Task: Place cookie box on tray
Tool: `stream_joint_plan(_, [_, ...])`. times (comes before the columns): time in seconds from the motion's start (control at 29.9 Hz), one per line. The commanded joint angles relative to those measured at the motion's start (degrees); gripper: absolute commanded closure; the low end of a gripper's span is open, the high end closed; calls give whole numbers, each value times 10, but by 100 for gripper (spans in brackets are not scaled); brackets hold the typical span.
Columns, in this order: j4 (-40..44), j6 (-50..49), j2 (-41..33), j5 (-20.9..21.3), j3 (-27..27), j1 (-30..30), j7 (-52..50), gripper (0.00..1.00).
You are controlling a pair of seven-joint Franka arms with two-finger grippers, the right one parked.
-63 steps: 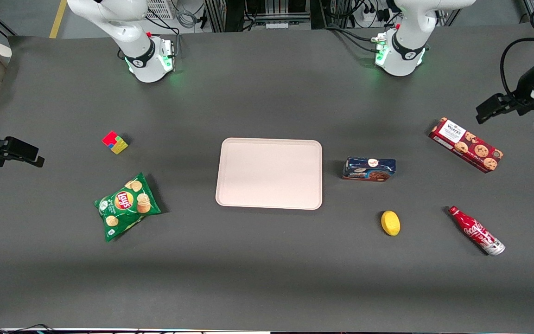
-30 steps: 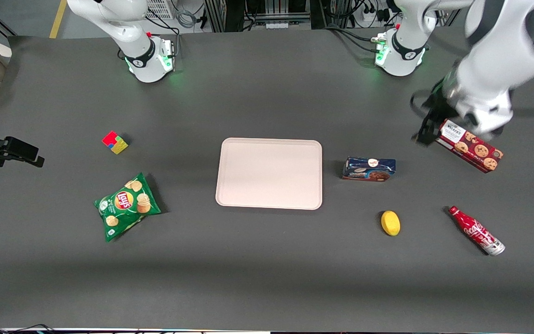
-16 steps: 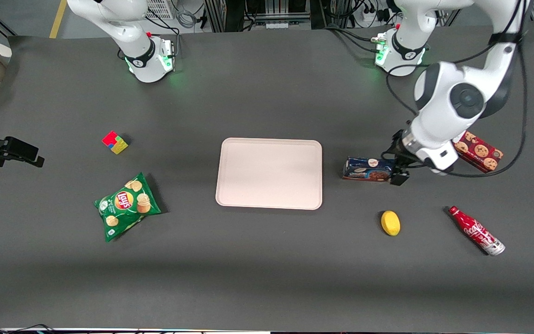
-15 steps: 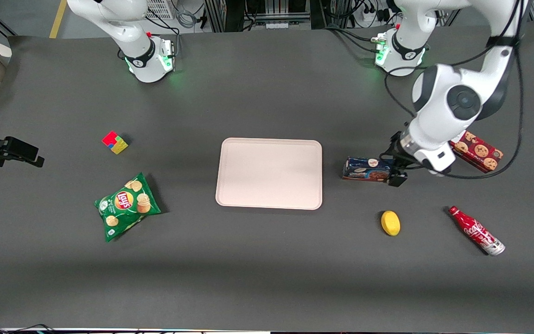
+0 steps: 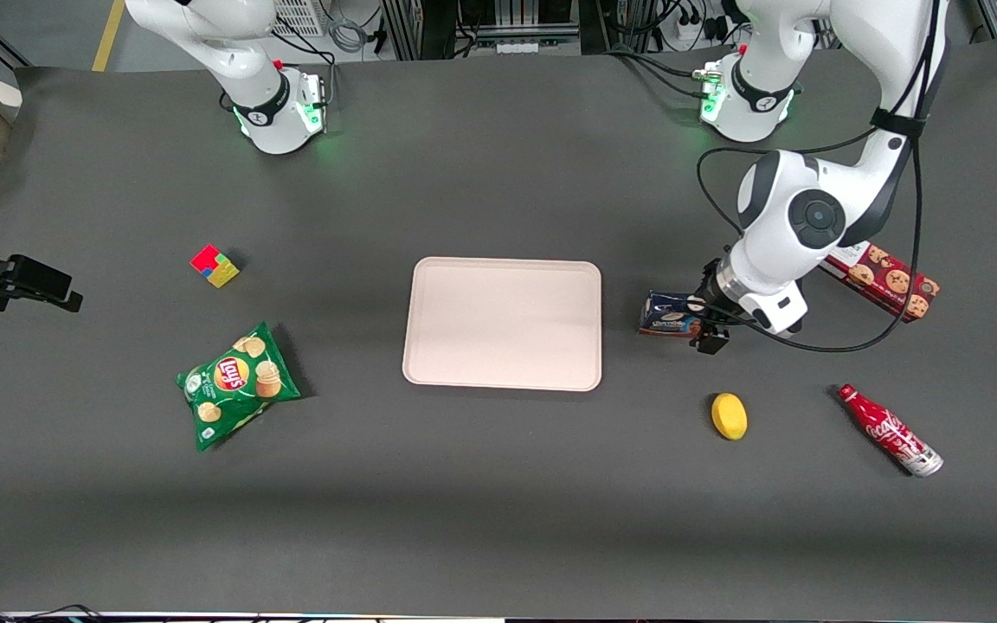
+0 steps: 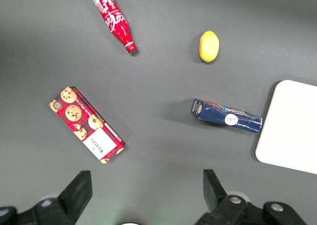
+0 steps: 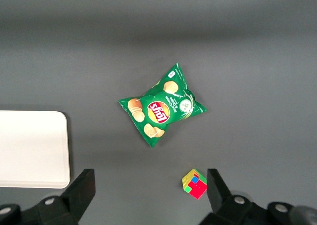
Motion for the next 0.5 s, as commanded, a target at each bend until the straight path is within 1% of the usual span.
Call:
stream_joint_plan(0.0, [-12,9,6,24,0,-5,-16,0])
stream_joint_plan(0.13, [-12,9,11,29,0,-5,-16,0])
stream_joint_plan(0.27, [-12,9,23,53,0,-4,-17,0])
stream_joint_plan(0.47, [-12,12,39,72,0,-4,-18,0])
